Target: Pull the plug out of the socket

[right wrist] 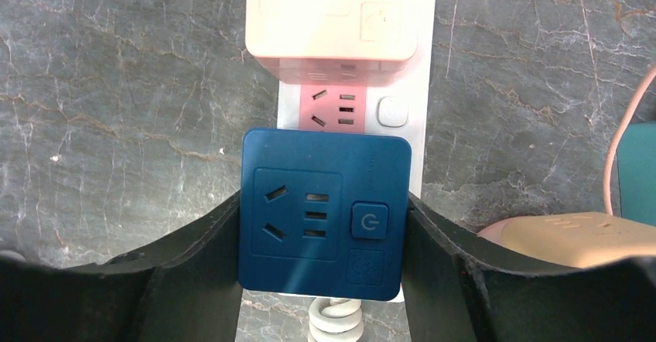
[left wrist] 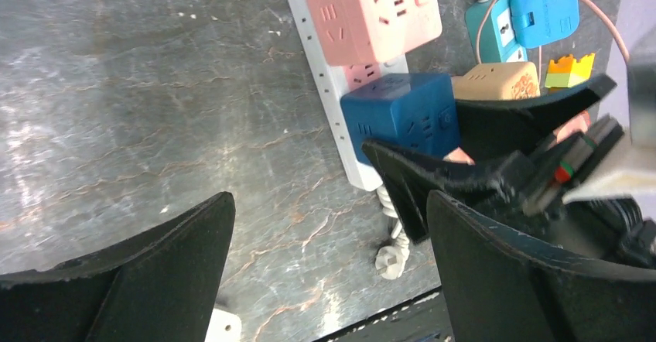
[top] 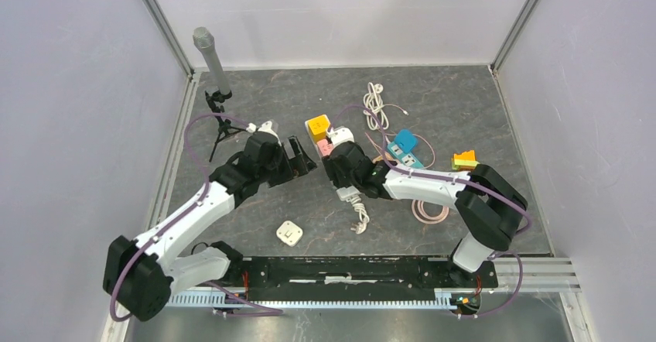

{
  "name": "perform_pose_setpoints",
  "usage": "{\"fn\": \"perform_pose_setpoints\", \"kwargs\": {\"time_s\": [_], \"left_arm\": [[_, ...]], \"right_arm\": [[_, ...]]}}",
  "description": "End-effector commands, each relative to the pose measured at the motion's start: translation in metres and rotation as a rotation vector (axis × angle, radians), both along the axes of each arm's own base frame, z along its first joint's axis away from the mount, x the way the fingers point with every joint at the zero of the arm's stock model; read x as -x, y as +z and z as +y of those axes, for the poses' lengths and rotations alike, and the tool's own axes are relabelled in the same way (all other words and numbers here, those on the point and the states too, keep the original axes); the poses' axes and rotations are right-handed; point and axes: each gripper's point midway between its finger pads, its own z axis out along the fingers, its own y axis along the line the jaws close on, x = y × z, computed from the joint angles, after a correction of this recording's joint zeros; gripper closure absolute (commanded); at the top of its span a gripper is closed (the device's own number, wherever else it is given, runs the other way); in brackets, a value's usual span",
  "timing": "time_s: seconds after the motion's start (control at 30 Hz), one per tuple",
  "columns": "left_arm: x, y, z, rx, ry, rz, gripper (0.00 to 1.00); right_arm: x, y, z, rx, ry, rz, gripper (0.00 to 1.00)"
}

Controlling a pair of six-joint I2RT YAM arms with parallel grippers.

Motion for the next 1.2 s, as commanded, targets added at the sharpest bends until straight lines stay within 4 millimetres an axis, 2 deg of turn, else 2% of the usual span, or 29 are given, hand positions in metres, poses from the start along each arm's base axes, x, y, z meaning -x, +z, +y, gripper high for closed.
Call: {"fn": "perform_pose_setpoints", "kwargs": {"time_s": [0.0, 0.13, 0.27, 0.33, 0.57, 0.7, 0.9, 1.07, 1.17], "left_arm": [[-0.026, 0.022, -0.030, 0.161, 0.018, -0.030, 0.00], [-0.041, 0.013, -0.042, 0.183, 0.024, -0.010, 0.05], [-0.057, 0.002, -0.054, 0.194, 0.016, -0.012, 0.10], [-0.064, -0.003, -0.058, 0.190, 0.016, -0.014, 0.15], [-0.084, -0.009, -0.064, 0.196, 0.023, -0.072, 0.24], [-0.087, -0.022, -0.067, 0.191, 0.019, -0.052, 0.28], [-0.094, -0.037, -0.060, 0.166, 0.074, -0.056, 0.33], [-0.092, -0.050, -0.050, 0.119, 0.099, -0.044, 0.34], [-0.087, -0.058, -0.044, 0.101, 0.116, -0.026, 0.35]], "right_arm": [[0.008, 0.016, -0.004, -0.037, 0.051, -0.030, 0.50], [0.016, 0.010, -0.010, -0.031, 0.076, -0.019, 0.47], [0.016, 0.007, -0.010, -0.033, 0.065, -0.014, 0.31], [0.013, 0.008, -0.010, -0.036, 0.051, -0.020, 0.27], [0.005, 0.019, -0.014, -0.024, 0.044, -0.083, 0.28], [0.005, 0.021, -0.013, -0.034, 0.065, -0.104, 0.27], [0.006, 0.019, -0.015, -0.025, 0.066, -0.104, 0.28], [0.002, 0.025, -0.007, -0.050, 0.066, -0.109, 0.28], [0.000, 0.019, -0.005, 0.000, 0.070, -0.071, 0.29]]}}
